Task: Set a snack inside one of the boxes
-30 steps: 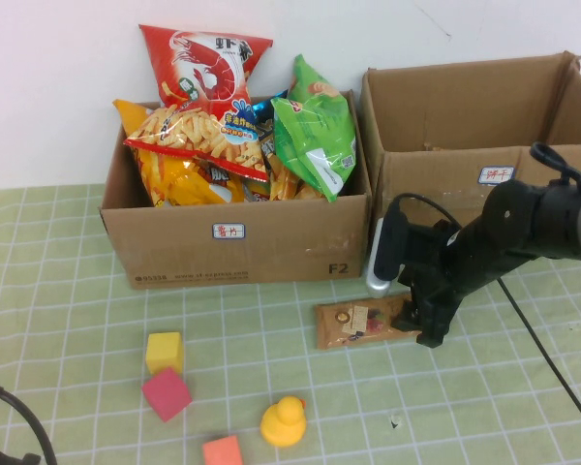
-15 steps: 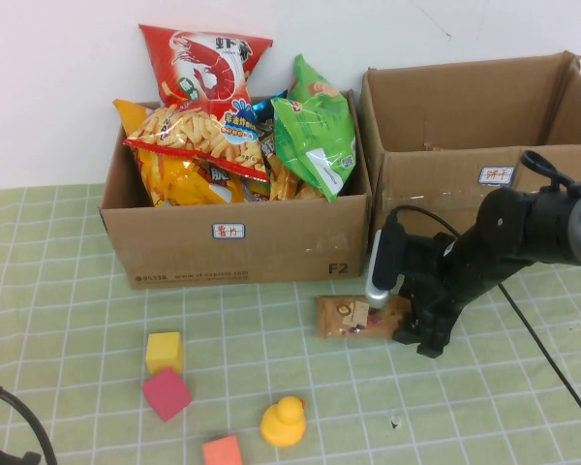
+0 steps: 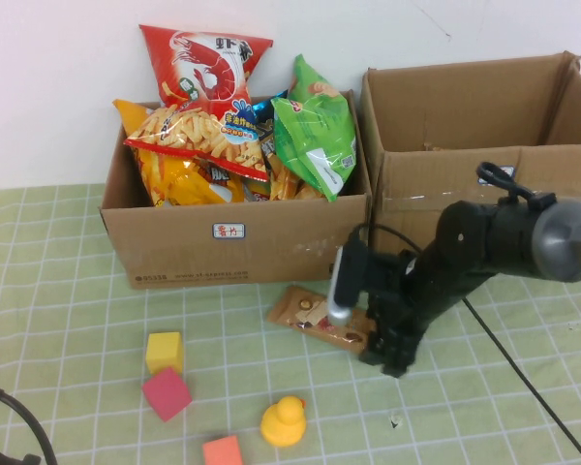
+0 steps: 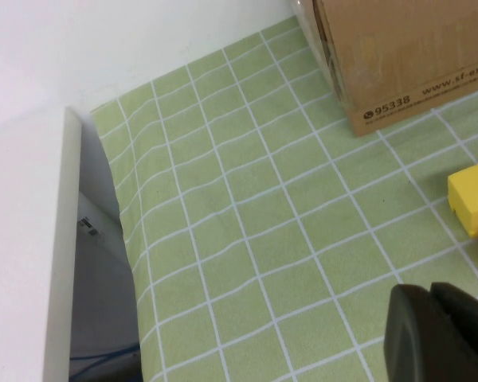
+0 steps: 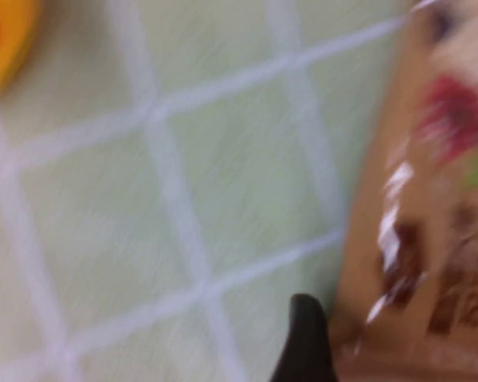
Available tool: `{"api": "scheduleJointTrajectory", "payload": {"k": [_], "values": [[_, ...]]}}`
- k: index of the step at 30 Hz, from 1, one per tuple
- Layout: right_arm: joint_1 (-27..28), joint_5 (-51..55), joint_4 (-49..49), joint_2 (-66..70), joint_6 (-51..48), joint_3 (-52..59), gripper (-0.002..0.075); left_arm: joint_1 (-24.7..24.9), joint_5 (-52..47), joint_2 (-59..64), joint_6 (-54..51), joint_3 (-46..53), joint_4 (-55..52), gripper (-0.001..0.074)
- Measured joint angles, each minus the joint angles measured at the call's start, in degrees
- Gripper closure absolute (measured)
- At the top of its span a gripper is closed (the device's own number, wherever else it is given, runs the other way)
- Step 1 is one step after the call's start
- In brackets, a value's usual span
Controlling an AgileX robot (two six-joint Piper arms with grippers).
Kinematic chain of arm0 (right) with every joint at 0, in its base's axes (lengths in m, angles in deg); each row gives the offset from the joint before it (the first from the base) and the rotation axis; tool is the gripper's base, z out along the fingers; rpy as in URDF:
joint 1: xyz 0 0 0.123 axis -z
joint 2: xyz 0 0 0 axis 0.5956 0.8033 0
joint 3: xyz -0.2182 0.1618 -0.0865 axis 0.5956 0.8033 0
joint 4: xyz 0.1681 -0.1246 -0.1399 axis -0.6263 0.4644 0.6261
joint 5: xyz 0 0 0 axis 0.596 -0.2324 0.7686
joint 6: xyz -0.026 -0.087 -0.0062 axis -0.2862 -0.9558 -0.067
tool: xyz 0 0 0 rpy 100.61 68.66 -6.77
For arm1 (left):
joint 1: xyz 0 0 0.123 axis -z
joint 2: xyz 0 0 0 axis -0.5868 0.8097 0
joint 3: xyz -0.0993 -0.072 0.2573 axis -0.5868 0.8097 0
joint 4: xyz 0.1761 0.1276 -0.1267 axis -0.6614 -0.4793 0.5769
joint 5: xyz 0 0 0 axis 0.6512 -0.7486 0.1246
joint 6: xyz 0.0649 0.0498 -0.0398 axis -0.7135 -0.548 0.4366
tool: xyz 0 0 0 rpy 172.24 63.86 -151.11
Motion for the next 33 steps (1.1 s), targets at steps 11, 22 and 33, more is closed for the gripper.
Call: {"api": "scheduleJointTrajectory", "payload": {"k": [11, 22, 33], "values": [[-0.48, -1.84, -0.50, 4.02, 11.79, -6.32, 0.0225, 0.00, 0.74, 0.00, 0.66, 0.07, 0.00, 0.0737], [-0.48, -0.48, -4.16, 5.09, 9.64, -7.25, 0.0225, 0.00, 1.51, 0.00, 0.76, 0.07, 0.00, 0.0737], [-0.61, 0.07, -1.41, 5.09, 18.03, -7.25, 0.0188, 0.00, 1.51, 0.00, 0.76, 0.07, 0.00, 0.0737]]}}
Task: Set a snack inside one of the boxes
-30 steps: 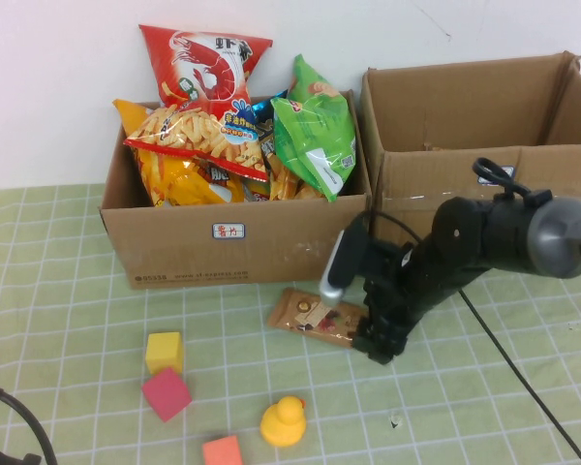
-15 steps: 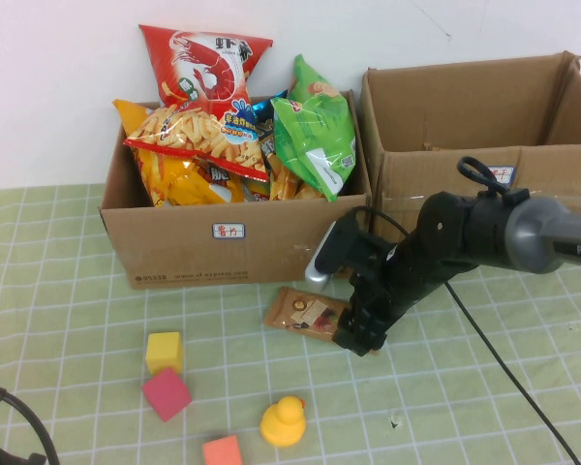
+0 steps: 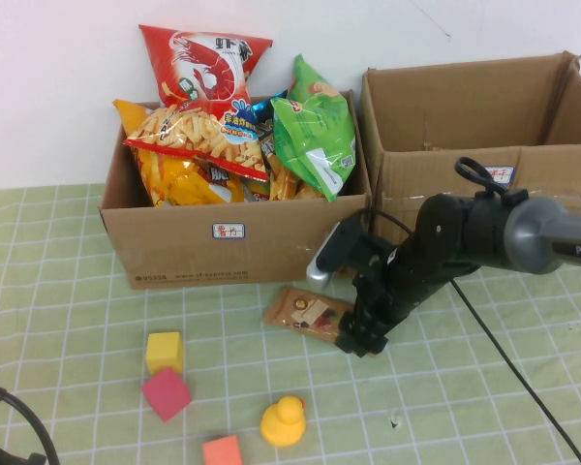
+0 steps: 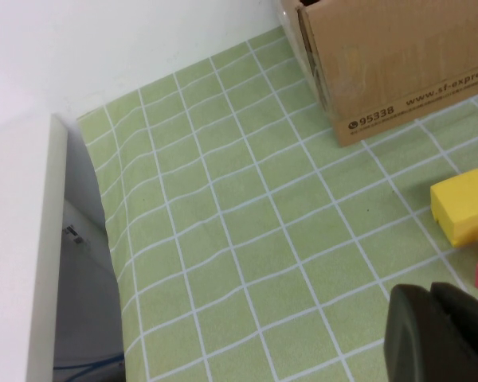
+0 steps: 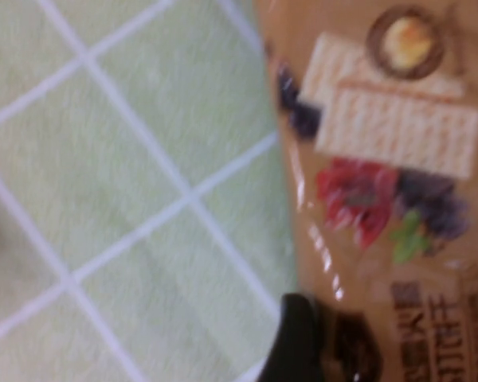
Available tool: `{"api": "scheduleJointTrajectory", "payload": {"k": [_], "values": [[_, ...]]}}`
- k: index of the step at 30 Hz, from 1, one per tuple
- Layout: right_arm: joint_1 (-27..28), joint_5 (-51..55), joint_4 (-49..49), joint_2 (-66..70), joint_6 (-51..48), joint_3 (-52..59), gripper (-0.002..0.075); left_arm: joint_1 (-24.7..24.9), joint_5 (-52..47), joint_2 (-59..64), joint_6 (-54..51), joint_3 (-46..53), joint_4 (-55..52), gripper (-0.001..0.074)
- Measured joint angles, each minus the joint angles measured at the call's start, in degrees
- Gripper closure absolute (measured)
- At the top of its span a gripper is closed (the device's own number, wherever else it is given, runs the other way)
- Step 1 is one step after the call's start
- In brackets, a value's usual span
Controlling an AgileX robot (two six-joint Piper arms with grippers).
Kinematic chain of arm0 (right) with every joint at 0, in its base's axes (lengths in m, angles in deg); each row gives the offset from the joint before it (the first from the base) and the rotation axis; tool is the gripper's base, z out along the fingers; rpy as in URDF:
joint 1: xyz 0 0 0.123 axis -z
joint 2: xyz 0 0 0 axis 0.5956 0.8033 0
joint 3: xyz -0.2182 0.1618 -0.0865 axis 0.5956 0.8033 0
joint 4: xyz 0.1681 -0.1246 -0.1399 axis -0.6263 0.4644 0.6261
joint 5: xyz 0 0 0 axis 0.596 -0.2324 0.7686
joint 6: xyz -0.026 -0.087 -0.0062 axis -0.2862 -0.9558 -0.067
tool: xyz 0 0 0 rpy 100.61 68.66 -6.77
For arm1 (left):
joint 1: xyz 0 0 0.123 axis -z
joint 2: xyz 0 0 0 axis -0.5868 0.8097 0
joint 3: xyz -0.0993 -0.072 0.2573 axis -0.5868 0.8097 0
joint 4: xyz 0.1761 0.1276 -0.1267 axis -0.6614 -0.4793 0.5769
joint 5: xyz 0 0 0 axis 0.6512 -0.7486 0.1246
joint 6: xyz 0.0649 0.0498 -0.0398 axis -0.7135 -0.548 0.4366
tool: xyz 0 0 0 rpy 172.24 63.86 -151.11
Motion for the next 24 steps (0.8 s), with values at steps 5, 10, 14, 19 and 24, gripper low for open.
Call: {"api": "scheduleJointTrajectory", "payload": {"k": [5, 10, 14, 19, 24], "values": [[0.00, 2.77, 2.09, 0.00, 1.04, -0.08, 0.0186, 0.00, 0.00, 0.00, 0.00, 0.00, 0.00, 0.0737], [0.00, 4.97, 2.66, -0.20, 1.59, -0.08, 0.0184, 0.00, 0.00, 0.00, 0.22, 0.00, 0.00, 0.0737], [0.00, 7.90, 2.86, -0.33, 1.87, -0.43, 0.0183, 0.00, 0.00, 0.00, 0.22, 0.00, 0.00, 0.0737], [0.00, 8.33, 2.97, -0.56, 3.77, -0.57, 0.0181, 0.00, 0.00, 0.00, 0.22, 0.00, 0.00, 0.0737], [0.00, 6.63, 3.01, -0.56, 6.55, -1.75, 0.0181, 0.00, 0.00, 0.00, 0.22, 0.00, 0.11, 0.0737]]}}
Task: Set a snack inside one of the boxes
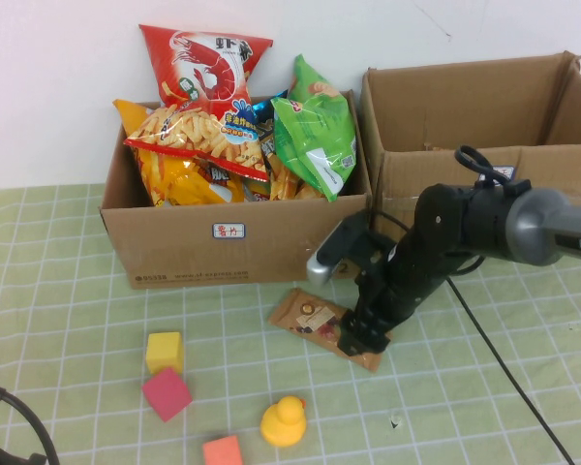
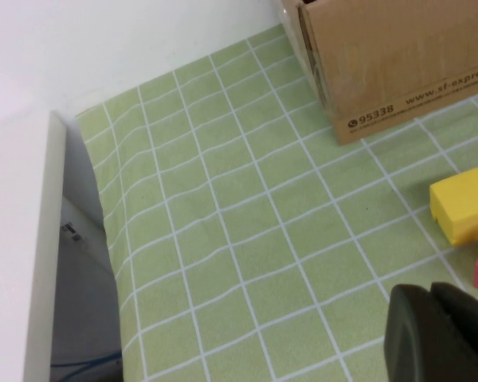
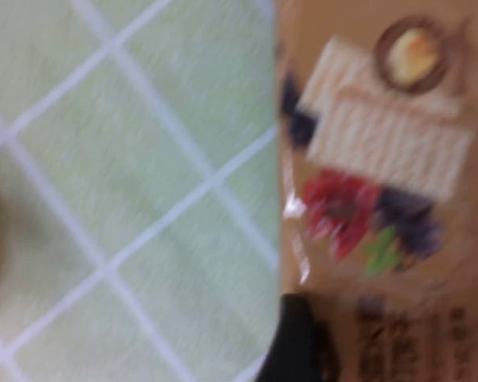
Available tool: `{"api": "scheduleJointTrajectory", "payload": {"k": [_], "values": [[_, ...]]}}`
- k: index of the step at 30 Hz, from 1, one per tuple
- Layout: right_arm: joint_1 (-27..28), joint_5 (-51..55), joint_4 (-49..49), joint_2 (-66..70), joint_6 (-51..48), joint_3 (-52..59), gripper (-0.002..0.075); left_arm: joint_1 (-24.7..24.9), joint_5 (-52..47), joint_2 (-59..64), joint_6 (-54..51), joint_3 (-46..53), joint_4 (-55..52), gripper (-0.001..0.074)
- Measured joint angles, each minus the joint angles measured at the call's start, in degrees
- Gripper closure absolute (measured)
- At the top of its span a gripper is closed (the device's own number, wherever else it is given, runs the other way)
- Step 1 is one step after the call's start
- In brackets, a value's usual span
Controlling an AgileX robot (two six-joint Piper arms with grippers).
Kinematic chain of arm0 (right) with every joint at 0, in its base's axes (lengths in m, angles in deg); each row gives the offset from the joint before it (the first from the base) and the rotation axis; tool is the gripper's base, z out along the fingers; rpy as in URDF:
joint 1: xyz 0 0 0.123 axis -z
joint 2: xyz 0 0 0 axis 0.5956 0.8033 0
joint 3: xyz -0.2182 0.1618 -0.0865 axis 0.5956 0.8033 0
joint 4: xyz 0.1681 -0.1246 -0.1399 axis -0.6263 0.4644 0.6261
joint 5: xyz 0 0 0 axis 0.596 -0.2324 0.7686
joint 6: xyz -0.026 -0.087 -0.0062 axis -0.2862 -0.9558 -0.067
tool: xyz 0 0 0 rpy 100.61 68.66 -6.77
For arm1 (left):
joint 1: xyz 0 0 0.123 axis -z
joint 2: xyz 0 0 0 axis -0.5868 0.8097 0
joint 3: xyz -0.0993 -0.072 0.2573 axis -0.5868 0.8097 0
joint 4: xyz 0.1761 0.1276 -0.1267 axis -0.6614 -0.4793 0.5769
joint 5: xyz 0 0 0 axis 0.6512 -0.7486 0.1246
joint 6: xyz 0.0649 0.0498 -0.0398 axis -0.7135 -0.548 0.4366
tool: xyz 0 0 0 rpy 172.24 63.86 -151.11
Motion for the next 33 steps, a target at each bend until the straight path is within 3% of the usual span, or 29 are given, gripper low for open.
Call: {"api": "scheduleJointTrajectory", "payload": {"k": [20, 24, 25, 33], "values": [[0.00, 1.46, -0.49, 1.34, -1.59, -0.99, 0.0181, 0.00, 0.13, 0.00, -0.13, 0.00, 0.24, 0.0737], [0.00, 1.46, -0.49, 1.34, -1.73, -0.99, 0.0223, 0.00, 0.13, 0.00, -0.13, 0.00, 0.24, 0.0737], [0.00, 1.67, -0.49, 1.34, -1.73, -1.08, 0.0276, 0.00, 0.17, 0.00, -0.13, 0.00, 0.24, 0.0737], [0.00, 6.41, 1.64, 0.98, 1.73, -4.12, 0.0277, 0.00, 0.17, 0.00, -0.13, 0.00, 0.24, 0.0737]]}}
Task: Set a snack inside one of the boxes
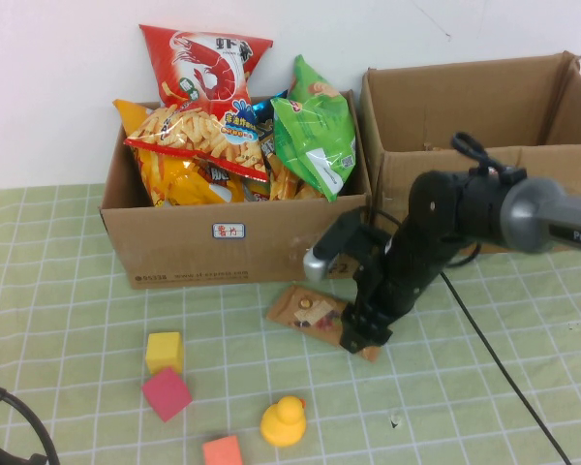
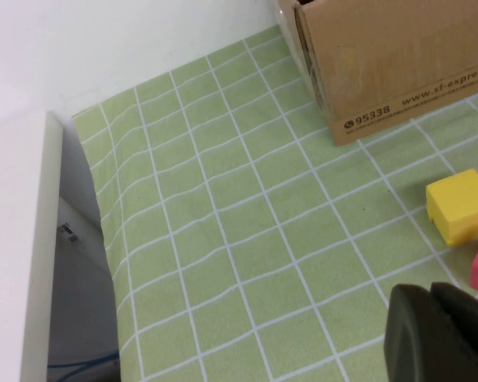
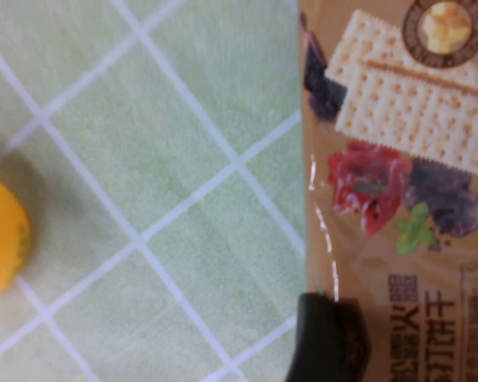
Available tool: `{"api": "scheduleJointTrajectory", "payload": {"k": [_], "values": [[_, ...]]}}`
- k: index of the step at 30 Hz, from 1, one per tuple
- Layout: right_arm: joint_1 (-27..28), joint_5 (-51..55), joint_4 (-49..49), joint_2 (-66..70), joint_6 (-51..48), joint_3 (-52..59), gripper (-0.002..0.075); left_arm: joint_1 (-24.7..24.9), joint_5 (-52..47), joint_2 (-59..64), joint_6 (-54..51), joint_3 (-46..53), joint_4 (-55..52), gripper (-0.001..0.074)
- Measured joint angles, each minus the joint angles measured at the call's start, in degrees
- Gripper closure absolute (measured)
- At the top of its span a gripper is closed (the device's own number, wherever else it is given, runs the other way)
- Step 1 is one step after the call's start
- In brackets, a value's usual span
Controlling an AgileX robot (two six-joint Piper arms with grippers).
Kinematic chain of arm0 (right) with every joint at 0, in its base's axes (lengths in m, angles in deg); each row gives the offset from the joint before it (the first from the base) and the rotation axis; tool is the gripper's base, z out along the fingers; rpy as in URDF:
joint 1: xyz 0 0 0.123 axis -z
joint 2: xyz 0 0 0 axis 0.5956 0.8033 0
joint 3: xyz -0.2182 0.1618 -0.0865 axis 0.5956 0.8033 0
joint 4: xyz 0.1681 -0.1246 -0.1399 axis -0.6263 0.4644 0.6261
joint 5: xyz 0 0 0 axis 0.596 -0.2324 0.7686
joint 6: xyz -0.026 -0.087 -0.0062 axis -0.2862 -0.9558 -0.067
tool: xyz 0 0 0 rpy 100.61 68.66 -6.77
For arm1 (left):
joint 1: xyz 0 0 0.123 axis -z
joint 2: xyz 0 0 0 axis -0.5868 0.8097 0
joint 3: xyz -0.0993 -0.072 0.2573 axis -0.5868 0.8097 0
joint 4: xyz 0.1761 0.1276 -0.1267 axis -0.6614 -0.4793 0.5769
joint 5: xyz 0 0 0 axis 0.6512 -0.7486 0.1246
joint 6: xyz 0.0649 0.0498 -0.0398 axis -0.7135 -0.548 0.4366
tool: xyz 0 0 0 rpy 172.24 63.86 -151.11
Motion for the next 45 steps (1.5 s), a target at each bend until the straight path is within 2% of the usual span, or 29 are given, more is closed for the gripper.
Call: {"api": "scheduleJointTrajectory", "payload": {"k": [7, 21, 32, 39, 45], "values": [[0.00, 5.20, 0.37, -2.71, 1.01, -4.46, 0.0277, 0.00, 0.00, 0.00, 0.00, 0.00, 0.00, 0.0737], [0.00, 12.89, 0.37, -4.62, 0.25, -5.00, 0.0277, 0.00, 0.00, 0.00, 0.13, 0.00, 0.03, 0.0737], [0.00, 12.72, -1.55, -20.20, -0.38, -5.00, 0.0277, 0.00, 0.93, 0.00, 0.13, 0.00, 1.24, 0.0737], [0.00, 6.73, 8.05, -28.01, 1.37, -5.00, 0.0277, 0.00, 1.31, 0.00, 0.03, 0.00, 1.69, 0.0737], [0.00, 0.63, 23.59, -27.97, 10.01, -5.00, 0.0277, 0.00, 1.31, 0.00, 0.03, 0.00, 3.12, 0.0737]]}}
